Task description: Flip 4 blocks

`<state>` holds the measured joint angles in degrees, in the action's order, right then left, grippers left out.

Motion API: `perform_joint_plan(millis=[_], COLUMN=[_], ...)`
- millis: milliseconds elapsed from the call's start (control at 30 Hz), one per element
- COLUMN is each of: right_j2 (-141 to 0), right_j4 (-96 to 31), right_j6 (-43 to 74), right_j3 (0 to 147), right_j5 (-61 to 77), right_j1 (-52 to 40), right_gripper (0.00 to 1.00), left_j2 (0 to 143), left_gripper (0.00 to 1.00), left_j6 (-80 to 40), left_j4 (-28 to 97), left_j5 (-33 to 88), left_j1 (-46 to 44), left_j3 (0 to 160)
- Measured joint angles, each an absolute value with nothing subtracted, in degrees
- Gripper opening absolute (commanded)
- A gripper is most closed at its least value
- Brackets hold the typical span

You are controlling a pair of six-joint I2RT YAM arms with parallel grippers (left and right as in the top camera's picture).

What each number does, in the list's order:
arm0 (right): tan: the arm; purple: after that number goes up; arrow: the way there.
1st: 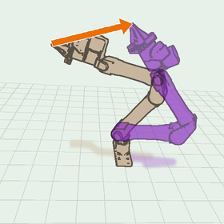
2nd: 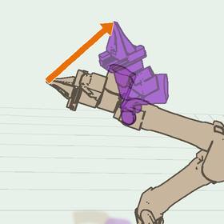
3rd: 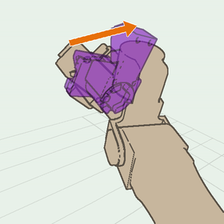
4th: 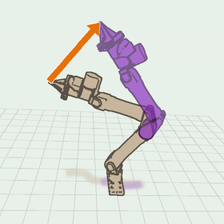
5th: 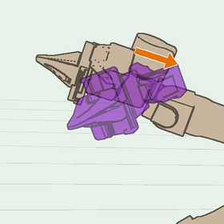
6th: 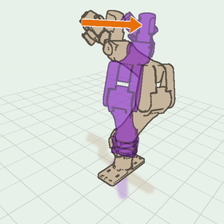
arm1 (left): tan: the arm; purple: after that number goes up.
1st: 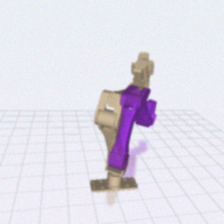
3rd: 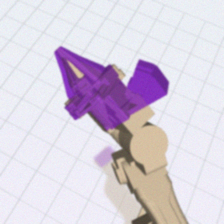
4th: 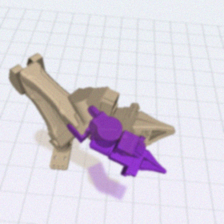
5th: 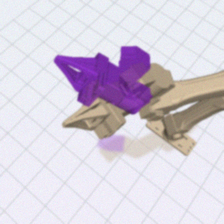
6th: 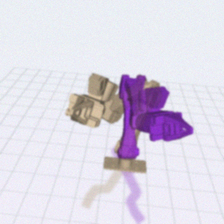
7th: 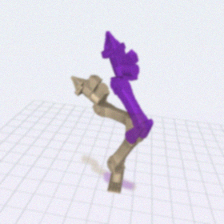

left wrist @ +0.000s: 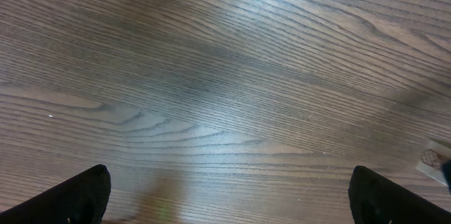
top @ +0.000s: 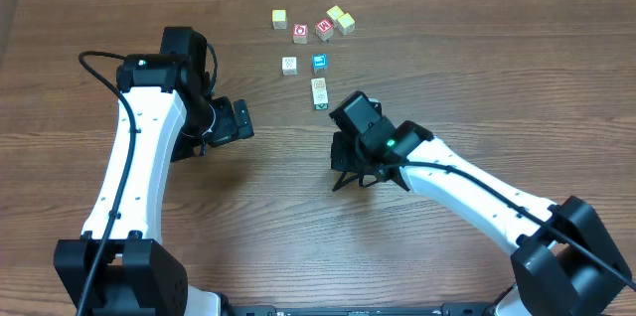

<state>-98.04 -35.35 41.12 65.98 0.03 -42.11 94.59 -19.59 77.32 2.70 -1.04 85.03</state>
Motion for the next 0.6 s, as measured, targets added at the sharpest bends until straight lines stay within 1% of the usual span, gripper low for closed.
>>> perform_joint_plan(millis=[133, 400, 433, 467, 500, 533, 600], right_j2=[-98.0, -98.8, -99.2, -99.6, -99.9, -100.2, -101.0], right_j4=[-31.9, -30.3, -29.6, -29.1, -28.5, -28.0, -27.9], right_j6=[41.4, 40.6, 40.5, 40.4, 40.4, 40.2, 40.2], right_j3=[64.5, 64.3, 64.3, 64.3, 64.3, 64.3, 64.3], right_j5=[-2.9, -11.7, -12.5, -13.1, -13.5, -13.9, -14.5], right_j1=[-44.2, -51.0, -51.5, -51.7, -51.7, -51.6, -51.5], right_gripper=[0.27, 0.29, 0.32, 0.39, 0.54, 0.64, 0.8], left_j2=[94.6, 94.6, 94.6, 94.6, 94.6, 94.6, 94.6], left_gripper=[1.0, 1.0, 1.0, 1.0, 1.0, 1.0, 1.0], left_j6=[-19.6, -19.6, -19.6, -19.6, -19.6, -19.6, -19.6], left_j4=[77.3, 77.3, 77.3, 77.3, 77.3, 77.3, 77.3], left_j5=[2.7, 2.7, 2.7, 2.7, 2.7, 2.7, 2.7], left_j1=[-1.0, -1.0, -1.0, -1.0, -1.0, -1.0, -1.0], left_j3=[85.0, 85.0, 85.0, 85.0, 85.0, 85.0, 85.0])
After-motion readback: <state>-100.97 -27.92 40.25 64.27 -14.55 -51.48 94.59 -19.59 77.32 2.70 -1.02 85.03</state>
